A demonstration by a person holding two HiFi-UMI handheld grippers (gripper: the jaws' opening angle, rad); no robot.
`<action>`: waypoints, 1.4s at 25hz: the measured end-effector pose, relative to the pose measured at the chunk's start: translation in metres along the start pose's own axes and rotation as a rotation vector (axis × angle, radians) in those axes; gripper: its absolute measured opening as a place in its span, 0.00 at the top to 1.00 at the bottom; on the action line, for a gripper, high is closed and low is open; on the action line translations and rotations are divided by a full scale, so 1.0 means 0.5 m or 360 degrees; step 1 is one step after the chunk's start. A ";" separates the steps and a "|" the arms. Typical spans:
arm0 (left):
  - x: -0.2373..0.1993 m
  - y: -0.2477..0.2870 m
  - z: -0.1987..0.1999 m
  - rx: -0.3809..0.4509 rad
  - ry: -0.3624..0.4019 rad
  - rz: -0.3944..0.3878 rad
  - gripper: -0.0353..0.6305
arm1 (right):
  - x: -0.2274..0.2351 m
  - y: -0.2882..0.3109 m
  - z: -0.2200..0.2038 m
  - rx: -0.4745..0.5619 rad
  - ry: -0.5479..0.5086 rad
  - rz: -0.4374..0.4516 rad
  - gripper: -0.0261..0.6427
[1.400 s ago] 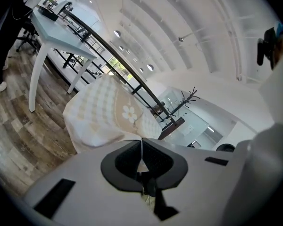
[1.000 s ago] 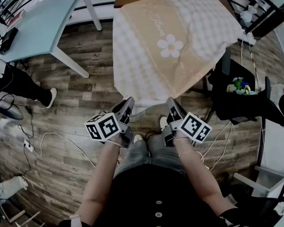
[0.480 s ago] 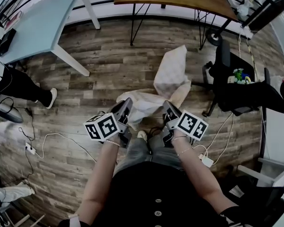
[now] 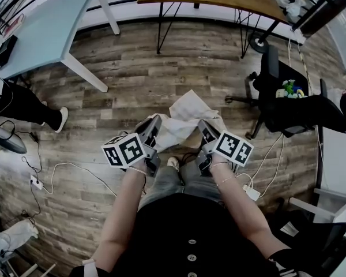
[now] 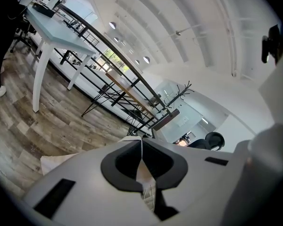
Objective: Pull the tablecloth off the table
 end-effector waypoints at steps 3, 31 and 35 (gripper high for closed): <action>0.008 -0.001 -0.005 0.0013 0.0004 -0.0014 0.92 | 0.000 -0.009 0.002 0.0018 -0.0004 0.0012 0.92; 0.014 -0.022 -0.041 0.0042 -0.0035 0.0012 0.92 | 0.004 -0.020 -0.033 -0.0042 -0.0122 -0.0014 0.92; 0.012 -0.022 -0.043 0.0031 -0.0031 0.0012 0.92 | 0.006 -0.019 -0.034 -0.0041 -0.0105 -0.0006 0.92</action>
Point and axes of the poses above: the fingertips, and each gripper's own axes: y forward along the fingers, x to its right, z out of its top, the point moved 5 cm from there along -y, backward along the fingers, and after that the axes turned 15 degrees about -x, right-handed, at the moved point
